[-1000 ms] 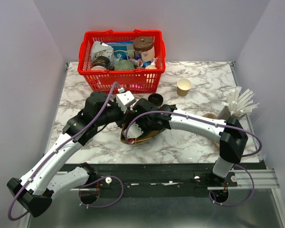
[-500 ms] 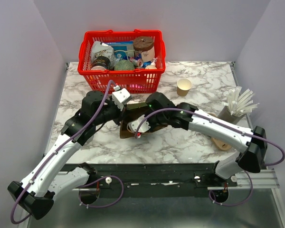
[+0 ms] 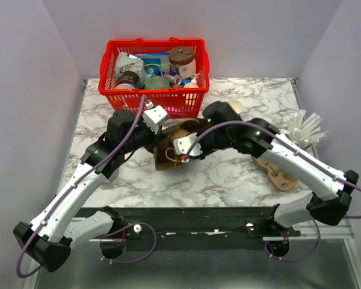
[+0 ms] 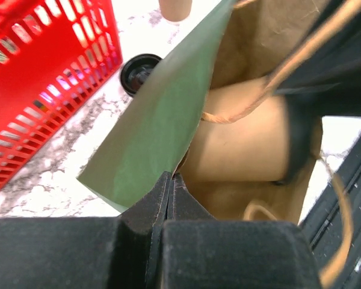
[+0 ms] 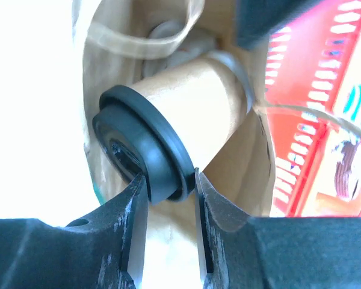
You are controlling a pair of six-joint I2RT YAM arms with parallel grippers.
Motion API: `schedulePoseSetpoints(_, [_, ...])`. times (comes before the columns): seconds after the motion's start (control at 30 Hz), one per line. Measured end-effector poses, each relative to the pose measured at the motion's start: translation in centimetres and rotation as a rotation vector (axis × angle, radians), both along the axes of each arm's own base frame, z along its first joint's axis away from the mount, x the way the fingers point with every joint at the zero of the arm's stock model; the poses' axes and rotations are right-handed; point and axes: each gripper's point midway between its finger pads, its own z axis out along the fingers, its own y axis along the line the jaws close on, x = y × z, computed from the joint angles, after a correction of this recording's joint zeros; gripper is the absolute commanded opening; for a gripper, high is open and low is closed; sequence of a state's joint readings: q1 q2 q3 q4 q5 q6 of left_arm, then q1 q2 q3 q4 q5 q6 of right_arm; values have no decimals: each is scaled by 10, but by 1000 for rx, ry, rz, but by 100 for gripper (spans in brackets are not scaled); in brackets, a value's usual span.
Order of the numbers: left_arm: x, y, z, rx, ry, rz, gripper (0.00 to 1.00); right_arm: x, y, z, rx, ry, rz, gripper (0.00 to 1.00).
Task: Pack the takeout coffee
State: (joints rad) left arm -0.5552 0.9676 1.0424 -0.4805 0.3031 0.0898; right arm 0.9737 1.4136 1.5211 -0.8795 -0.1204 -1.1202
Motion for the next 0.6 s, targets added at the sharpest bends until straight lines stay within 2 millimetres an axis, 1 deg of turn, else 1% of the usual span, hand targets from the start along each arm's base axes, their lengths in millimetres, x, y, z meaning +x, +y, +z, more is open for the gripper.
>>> schedulePoseSetpoints(0.03, [2,0,2,1,-3,5,0,-1,-2,10,22,18,-13,0])
schedulePoseSetpoints(0.1, [9,1,5,4,-8,26,0,-5,-9,43,88,63,-43,1])
schedulePoseSetpoints(0.13, [11,2,6,5,-9,33,0,-8,-13,63,129,78,-57,0])
schedulePoseSetpoints(0.23, [17,4,5,1,9,57,0,-17,-20,132,300,109,-90,1])
schedulePoseSetpoints(0.3, [21,8,5,-12,35,76,0,-28,-30,162,389,159,-112,1])
schedulePoseSetpoints(0.33, [23,9,6,-21,49,85,0,-33,-35,172,427,193,-126,0])
schedulePoseSetpoints(0.37, [26,12,7,-32,66,102,0,-38,-40,177,457,244,-144,1])
schedulePoseSetpoints(0.43, [31,16,10,-55,97,127,0,-42,-51,174,480,343,-198,0])
schedulePoseSetpoints(0.53, [31,16,9,-77,135,131,0,-36,-64,157,491,491,-302,0])
schedulePoseSetpoints(0.6, [28,14,8,-87,157,121,0,-33,-71,139,485,602,-369,0])
